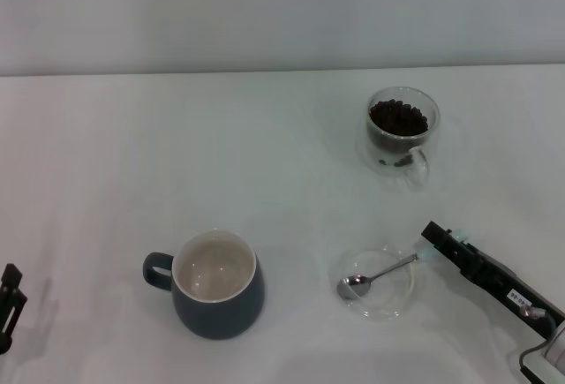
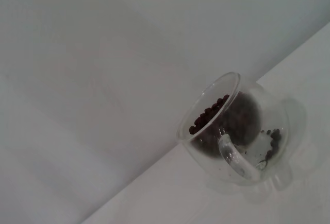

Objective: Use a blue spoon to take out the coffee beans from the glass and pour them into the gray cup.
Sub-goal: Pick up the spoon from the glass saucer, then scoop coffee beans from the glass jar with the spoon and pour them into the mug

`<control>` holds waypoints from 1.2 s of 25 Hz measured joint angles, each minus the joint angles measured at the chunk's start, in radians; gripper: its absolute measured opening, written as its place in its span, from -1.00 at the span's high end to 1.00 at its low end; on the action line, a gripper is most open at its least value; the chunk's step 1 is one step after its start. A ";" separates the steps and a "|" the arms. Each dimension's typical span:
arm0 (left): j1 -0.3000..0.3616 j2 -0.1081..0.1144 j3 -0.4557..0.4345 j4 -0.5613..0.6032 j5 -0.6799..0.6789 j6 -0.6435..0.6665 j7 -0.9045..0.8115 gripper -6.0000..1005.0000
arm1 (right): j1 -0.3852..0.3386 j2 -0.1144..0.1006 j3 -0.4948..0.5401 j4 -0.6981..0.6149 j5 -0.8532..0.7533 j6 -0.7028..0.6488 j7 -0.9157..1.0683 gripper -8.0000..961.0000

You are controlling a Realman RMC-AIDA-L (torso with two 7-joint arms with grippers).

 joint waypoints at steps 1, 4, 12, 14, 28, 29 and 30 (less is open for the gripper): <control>0.000 0.000 0.000 0.000 -0.003 -0.005 -0.001 -0.45 | 0.000 0.000 0.002 0.000 0.000 -0.001 0.001 -0.33; -0.001 0.001 -0.001 0.000 -0.004 -0.006 -0.002 -0.45 | 0.001 0.000 0.007 -0.001 -0.009 -0.009 0.004 -0.08; -0.008 0.002 -0.002 0.000 -0.005 -0.006 0.001 -0.45 | -0.004 -0.007 -0.001 -0.004 -0.018 -0.080 0.018 0.33; -0.009 0.002 -0.003 0.000 -0.006 -0.006 0.002 -0.45 | -0.006 -0.008 -0.002 -0.007 -0.020 -0.090 0.029 0.42; -0.010 0.002 -0.011 -0.001 -0.011 -0.006 0.004 -0.45 | -0.018 -0.018 -0.014 -0.179 -0.030 -0.175 0.171 0.67; -0.010 0.002 -0.011 -0.002 -0.011 -0.005 0.004 -0.45 | -0.020 -0.019 -0.014 -0.205 -0.029 -0.187 0.181 0.67; -0.010 0.002 -0.011 -0.002 -0.012 -0.004 0.004 -0.45 | -0.021 -0.019 -0.013 -0.241 -0.028 -0.203 0.188 0.67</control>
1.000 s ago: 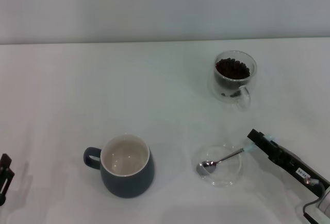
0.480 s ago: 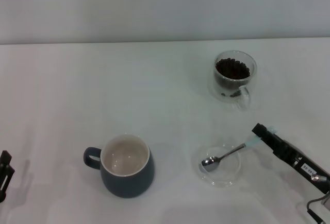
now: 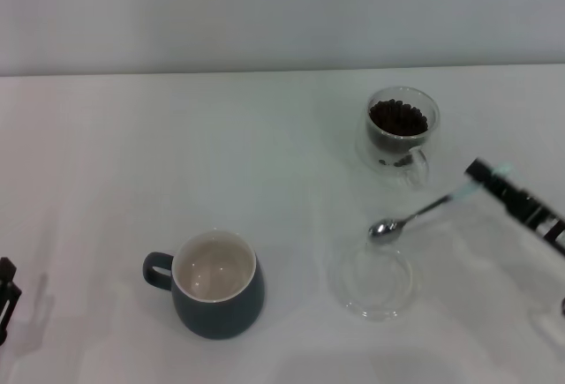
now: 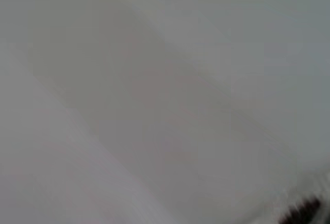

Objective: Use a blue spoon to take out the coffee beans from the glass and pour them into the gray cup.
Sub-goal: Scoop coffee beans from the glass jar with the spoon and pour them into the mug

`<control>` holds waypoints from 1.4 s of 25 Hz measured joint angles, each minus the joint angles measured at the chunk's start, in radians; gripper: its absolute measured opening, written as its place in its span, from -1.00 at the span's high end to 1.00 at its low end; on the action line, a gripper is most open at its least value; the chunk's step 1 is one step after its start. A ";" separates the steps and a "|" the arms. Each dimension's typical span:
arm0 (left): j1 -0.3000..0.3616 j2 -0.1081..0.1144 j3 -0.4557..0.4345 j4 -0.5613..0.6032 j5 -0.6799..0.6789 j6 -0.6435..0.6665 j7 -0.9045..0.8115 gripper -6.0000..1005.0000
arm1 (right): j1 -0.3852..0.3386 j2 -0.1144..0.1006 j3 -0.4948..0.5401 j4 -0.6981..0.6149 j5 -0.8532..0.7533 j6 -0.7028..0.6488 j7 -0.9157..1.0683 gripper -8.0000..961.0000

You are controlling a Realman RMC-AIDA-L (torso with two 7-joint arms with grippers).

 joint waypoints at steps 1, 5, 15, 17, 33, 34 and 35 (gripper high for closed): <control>-0.001 0.000 0.000 0.000 0.000 0.001 -0.001 -0.45 | 0.000 0.000 0.001 -0.030 0.002 -0.012 0.003 0.67; -0.004 0.000 -0.001 0.001 -0.008 0.006 -0.004 -0.45 | 0.028 0.000 0.006 -0.164 0.009 -0.040 0.003 0.67; -0.022 -0.003 -0.001 0.014 -0.014 0.010 -0.015 -0.45 | 0.140 0.003 -0.038 -0.367 0.000 0.115 -0.147 0.67; -0.025 -0.003 -0.001 0.015 -0.014 0.010 -0.027 -0.45 | 0.151 0.002 -0.049 -0.373 0.000 0.152 -0.176 0.67; -0.039 -0.003 -0.001 0.025 -0.029 0.007 -0.034 -0.45 | 0.200 0.013 -0.085 -0.364 0.009 0.368 -0.376 0.67; -0.039 -0.003 -0.001 0.025 -0.029 0.008 -0.034 -0.45 | 0.201 0.014 -0.090 -0.364 0.010 0.379 -0.380 0.67; -0.041 -0.003 -0.001 0.025 -0.029 0.007 -0.034 -0.45 | 0.201 0.014 -0.093 -0.364 0.010 0.385 -0.382 0.67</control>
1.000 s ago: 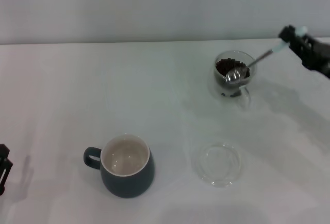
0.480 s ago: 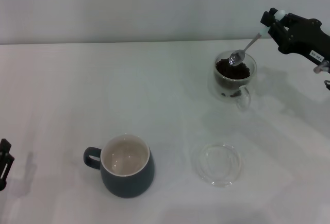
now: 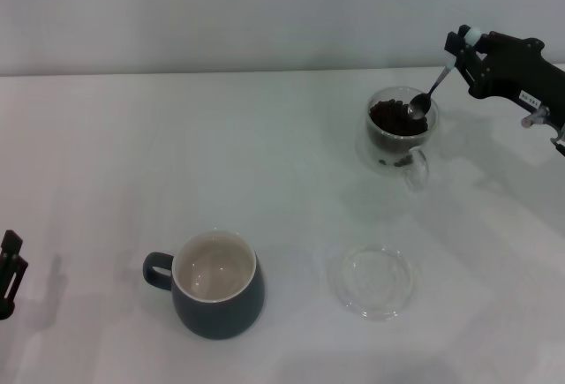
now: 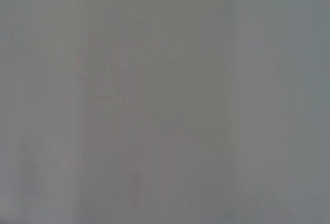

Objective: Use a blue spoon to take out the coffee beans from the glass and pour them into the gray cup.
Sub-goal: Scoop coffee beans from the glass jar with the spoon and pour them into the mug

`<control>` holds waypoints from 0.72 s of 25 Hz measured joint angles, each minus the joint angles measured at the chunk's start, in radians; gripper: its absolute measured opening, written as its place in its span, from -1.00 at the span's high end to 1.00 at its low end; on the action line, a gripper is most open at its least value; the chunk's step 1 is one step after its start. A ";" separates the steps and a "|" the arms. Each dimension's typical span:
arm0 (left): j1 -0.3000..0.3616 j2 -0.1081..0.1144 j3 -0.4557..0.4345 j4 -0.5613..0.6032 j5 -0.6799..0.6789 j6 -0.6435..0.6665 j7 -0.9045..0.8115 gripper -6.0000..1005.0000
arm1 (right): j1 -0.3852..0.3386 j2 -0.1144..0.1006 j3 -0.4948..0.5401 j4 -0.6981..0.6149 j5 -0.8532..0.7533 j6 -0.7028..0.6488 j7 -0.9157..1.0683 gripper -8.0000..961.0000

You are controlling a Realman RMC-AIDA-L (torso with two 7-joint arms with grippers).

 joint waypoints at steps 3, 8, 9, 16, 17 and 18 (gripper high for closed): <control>-0.005 0.000 0.000 0.000 0.000 0.000 0.000 -0.45 | 0.001 0.001 -0.003 0.012 -0.001 0.009 -0.002 0.67; -0.012 0.000 0.000 -0.001 -0.010 -0.005 0.000 -0.45 | 0.000 0.000 -0.002 0.046 0.004 0.014 0.004 0.67; -0.013 0.000 0.000 -0.001 -0.011 -0.006 0.000 -0.45 | 0.001 0.001 -0.002 0.056 0.008 0.016 0.008 0.67; -0.014 0.000 0.000 -0.001 -0.011 -0.006 0.000 -0.45 | 0.001 0.000 -0.001 0.102 0.065 0.027 0.132 0.67; -0.014 0.000 0.000 -0.001 -0.011 -0.006 0.000 -0.45 | 0.002 -0.001 -0.001 0.104 0.068 0.033 0.161 0.67; -0.014 0.000 0.000 -0.001 -0.011 -0.006 0.000 -0.45 | 0.002 -0.002 -0.001 0.104 0.068 0.040 0.191 0.67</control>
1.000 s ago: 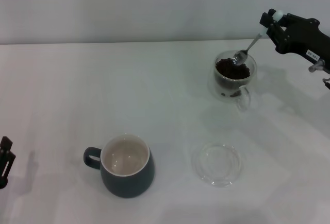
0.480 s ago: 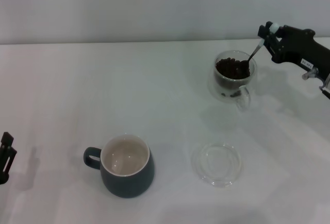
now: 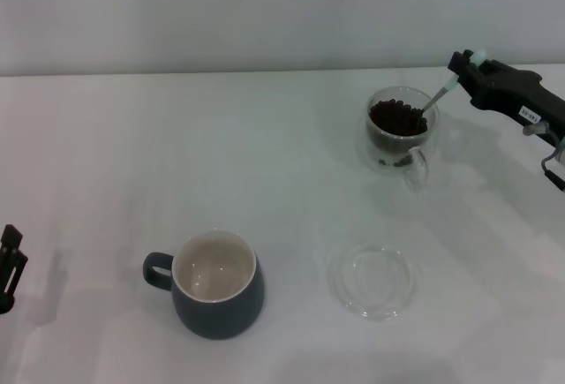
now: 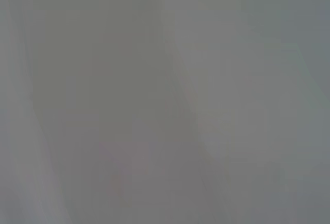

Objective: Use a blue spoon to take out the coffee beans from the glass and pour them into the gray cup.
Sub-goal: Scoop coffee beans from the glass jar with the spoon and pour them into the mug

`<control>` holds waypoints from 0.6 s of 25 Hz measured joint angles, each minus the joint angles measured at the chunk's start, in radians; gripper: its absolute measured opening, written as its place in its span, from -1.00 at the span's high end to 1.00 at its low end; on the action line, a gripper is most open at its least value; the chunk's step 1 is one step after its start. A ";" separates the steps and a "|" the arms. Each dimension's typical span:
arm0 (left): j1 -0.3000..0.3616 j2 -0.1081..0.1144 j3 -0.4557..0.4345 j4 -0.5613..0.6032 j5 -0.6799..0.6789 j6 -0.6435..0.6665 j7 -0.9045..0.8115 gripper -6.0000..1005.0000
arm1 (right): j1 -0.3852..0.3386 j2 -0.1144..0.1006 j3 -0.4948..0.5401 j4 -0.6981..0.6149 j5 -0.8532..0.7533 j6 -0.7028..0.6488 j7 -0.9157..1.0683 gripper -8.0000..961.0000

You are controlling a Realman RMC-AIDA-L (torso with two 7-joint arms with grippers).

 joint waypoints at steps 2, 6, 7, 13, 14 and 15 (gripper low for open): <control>0.000 0.000 0.000 -0.001 0.000 0.001 0.000 -0.45 | 0.000 -0.002 0.000 0.000 0.000 0.009 0.053 0.67; 0.000 0.000 0.000 -0.005 0.000 0.002 0.000 -0.45 | 0.000 -0.002 0.000 0.000 0.000 0.030 0.148 0.67; 0.001 0.000 0.000 -0.007 0.000 0.002 0.000 -0.45 | 0.000 -0.002 0.001 0.000 0.000 0.037 0.174 0.67; 0.004 0.000 0.003 -0.009 0.000 0.006 0.000 -0.45 | 0.003 0.000 0.008 0.016 0.034 0.089 0.275 0.67; 0.005 0.000 0.004 -0.009 0.000 0.006 0.001 -0.45 | 0.006 -0.002 0.008 0.026 0.046 0.090 0.280 0.67; 0.005 0.000 0.005 -0.009 0.000 0.006 0.002 -0.45 | 0.008 -0.003 0.007 0.032 0.057 0.089 0.283 0.67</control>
